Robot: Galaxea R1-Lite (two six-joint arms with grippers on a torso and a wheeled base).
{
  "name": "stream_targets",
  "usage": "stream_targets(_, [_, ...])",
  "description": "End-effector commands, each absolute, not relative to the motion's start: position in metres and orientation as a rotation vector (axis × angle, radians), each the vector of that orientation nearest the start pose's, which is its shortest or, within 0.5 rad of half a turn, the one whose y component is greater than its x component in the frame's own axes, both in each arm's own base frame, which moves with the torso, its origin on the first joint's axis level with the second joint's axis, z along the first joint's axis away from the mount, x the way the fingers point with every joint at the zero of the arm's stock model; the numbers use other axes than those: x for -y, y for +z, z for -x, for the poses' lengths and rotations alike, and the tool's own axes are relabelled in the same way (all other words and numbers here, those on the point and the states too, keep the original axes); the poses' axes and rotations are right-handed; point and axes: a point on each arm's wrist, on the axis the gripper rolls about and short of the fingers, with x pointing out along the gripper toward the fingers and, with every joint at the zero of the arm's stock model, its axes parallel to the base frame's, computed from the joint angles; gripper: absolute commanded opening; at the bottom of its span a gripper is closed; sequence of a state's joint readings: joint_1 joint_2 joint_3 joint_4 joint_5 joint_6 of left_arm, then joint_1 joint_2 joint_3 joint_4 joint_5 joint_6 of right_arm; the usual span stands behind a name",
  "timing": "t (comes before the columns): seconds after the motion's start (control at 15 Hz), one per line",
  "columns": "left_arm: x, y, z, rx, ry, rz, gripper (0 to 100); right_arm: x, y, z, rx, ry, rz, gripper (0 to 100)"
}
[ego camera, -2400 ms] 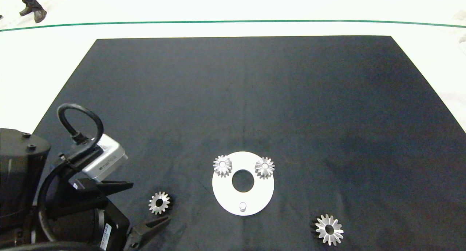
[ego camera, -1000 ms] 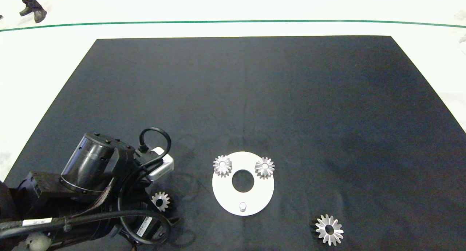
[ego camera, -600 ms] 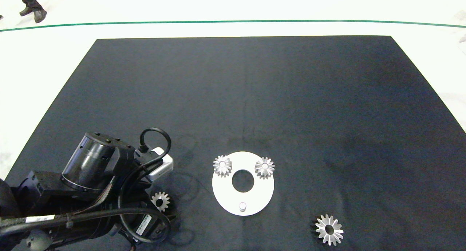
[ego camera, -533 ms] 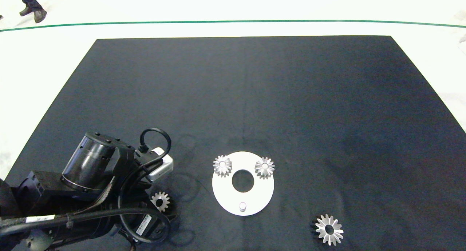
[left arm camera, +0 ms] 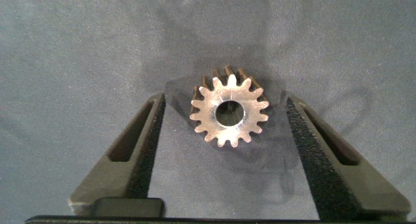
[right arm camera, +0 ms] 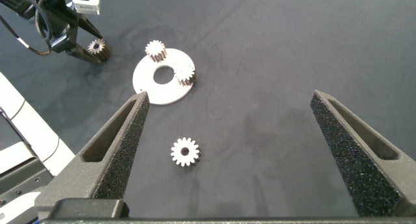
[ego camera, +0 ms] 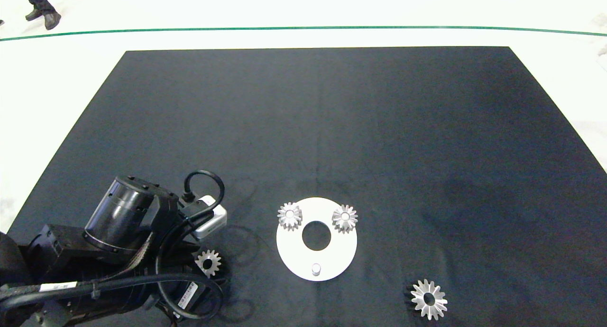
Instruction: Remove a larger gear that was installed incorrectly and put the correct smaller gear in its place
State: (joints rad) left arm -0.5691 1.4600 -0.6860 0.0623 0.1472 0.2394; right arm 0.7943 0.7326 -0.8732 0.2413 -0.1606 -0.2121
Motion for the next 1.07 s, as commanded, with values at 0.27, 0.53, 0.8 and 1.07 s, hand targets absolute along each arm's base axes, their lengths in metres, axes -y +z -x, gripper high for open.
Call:
stream_targets(0.27, [0.1124,0.1537,-0.1818,-0.744,-0.491,-0.522,60,-0.0272,0.2893,-0.0318,-0.026,0.641,0.256,100])
stream_targets(0.53, [0.1121,0.1529,-0.1814,-0.747,-0.492,-0.523,53,-0.0272,0.2893,-0.0318,-0.026,0.641,0.256,100])
stream_targets(0.8, [0.1106,0.1532,-0.1821,-0.748,-0.484,-0.518,44,-0.0272,0.2893,-0.0318,-0.026,0.641,0.256,100])
stream_targets(1.07, [0.1102,0.1569,-0.1778,-0.731,-0.488,-0.509,37,-0.027,0.2894,-0.0314,-0.025,0.646,0.254,100])
